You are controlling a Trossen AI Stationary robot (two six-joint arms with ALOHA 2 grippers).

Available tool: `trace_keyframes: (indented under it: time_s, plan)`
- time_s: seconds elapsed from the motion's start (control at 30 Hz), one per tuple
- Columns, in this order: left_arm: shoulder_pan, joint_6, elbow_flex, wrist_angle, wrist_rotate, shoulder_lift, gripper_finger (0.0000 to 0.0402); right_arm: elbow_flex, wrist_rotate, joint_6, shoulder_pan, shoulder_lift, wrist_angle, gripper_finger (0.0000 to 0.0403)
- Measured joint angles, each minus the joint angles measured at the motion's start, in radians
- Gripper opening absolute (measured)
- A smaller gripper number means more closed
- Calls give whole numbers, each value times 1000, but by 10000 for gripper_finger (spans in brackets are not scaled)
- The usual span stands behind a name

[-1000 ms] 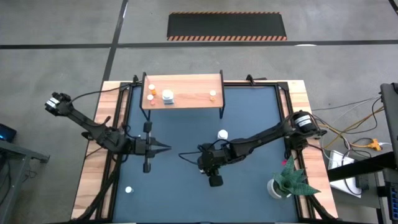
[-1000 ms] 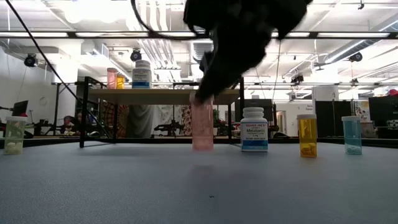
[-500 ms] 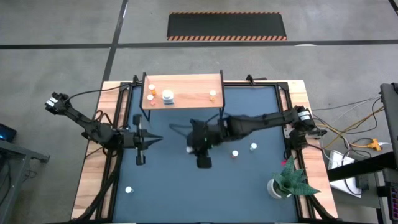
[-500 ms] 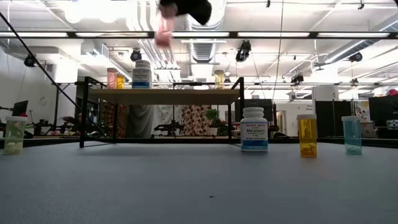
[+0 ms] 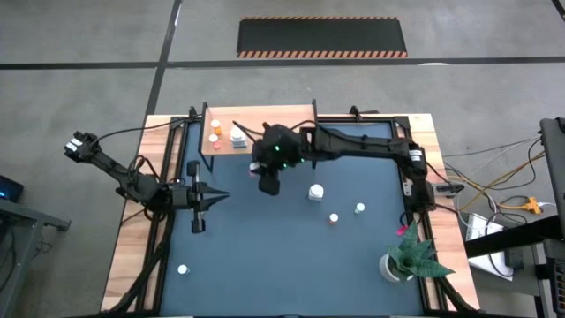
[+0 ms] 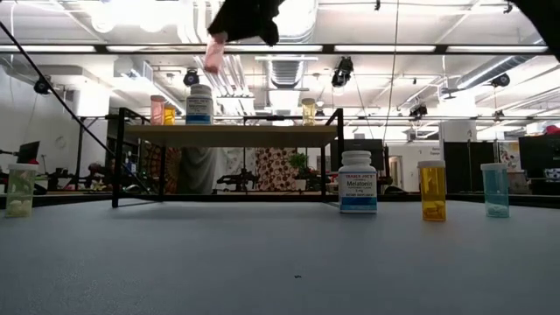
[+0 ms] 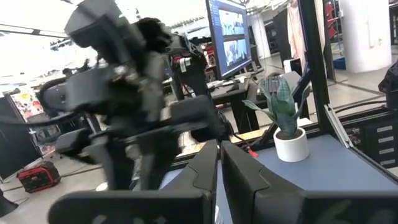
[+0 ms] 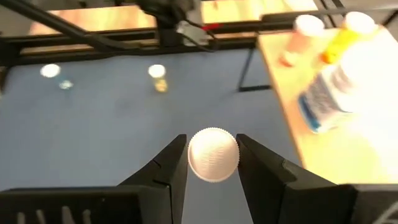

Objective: Pick and place medicine bottles onto shelf by color
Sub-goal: Put the pink pill bottle on the shelf

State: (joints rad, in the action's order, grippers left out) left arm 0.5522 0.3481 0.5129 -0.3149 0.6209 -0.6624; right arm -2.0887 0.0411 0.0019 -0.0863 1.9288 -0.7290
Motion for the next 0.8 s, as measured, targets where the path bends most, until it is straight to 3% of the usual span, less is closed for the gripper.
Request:
trace_keyframes:
  time_s: [0.37,0.8]
  plan:
    - [0,0,0,-2,-2,0,5,-122,3,-29,-157,136,-46,114]
    - [0,7,0,-2,-4,13,5,-131,20,-41,-226,151,-104,114]
